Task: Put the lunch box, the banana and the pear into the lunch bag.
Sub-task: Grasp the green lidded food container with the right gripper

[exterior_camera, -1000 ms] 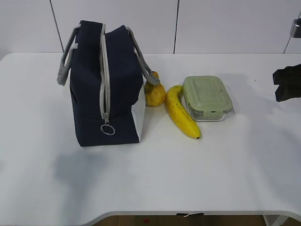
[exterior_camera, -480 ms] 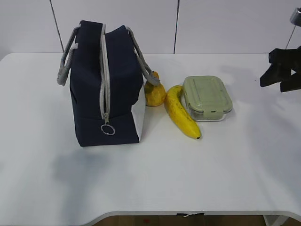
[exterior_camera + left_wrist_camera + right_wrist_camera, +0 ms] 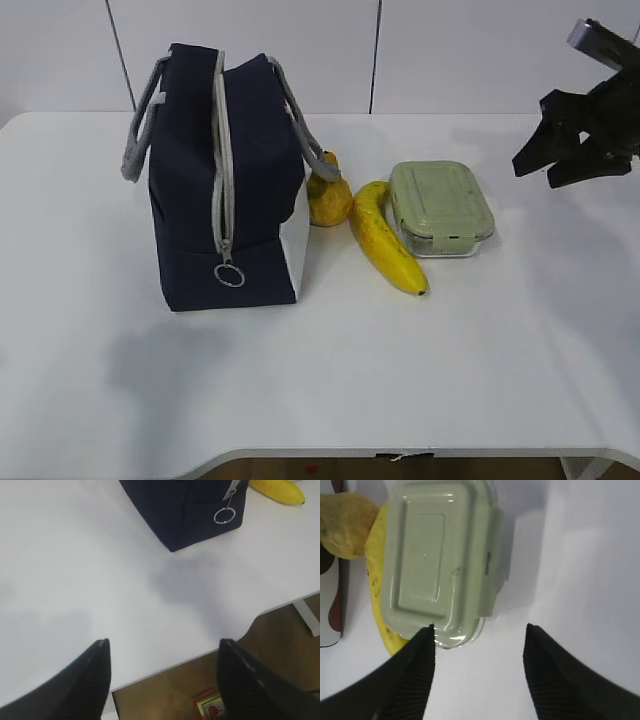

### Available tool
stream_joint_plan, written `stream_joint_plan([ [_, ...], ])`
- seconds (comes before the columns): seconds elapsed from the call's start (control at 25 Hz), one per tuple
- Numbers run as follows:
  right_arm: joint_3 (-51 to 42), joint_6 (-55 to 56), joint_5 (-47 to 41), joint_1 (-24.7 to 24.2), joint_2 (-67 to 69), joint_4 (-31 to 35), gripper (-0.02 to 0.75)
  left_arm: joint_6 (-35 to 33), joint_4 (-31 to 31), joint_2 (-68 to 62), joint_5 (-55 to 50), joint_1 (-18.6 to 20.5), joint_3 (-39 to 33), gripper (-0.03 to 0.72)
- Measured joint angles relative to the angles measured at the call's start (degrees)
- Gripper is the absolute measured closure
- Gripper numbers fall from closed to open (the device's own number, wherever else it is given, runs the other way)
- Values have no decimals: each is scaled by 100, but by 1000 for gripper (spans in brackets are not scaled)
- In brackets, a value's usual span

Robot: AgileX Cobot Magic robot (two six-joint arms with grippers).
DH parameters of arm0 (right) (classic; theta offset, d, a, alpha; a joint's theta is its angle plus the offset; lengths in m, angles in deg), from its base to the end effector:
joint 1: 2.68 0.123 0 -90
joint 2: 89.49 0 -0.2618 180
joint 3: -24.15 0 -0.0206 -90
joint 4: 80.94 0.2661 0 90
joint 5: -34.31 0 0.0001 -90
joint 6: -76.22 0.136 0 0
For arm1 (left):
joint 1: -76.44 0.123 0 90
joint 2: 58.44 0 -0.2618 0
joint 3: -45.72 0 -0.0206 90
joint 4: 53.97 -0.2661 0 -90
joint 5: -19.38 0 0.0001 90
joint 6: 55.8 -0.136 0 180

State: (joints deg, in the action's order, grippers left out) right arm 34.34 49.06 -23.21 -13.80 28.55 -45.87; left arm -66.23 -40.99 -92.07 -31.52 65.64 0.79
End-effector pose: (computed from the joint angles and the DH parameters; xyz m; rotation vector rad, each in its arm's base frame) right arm 0.4281 -0.0169 0.1803 -0.0142 2.6620 0.6075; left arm 0.1362 -0.0501 0.2571 0.3477 2.2222 -0.2780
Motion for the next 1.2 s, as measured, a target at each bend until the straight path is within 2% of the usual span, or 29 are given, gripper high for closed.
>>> stream_joint_plan([
  [0.16,295,-53,-238,-15,258,0,279,4,-11,0,-162,0,0,189],
  [0.4,330,-88,-314,-113,492,4,150,4,-21,0,-255,0,0,189],
  [0.48,330,-89,-314,-127,515,4,150,4,-21,0,-263,0,0,189],
  [0.72,342,-126,-394,-131,527,169,238,4,-21,0,-263,0,0,193],
  [0.84,342,-293,-458,-131,527,380,257,4,-21,0,-263,0,0,193],
  [1.04,365,-824,-635,-187,610,1033,256,4,-21,0,-263,0,0,197],
  [1.2,443,-1086,-970,-397,878,1454,197,4,-21,0,-263,0,0,199],
])
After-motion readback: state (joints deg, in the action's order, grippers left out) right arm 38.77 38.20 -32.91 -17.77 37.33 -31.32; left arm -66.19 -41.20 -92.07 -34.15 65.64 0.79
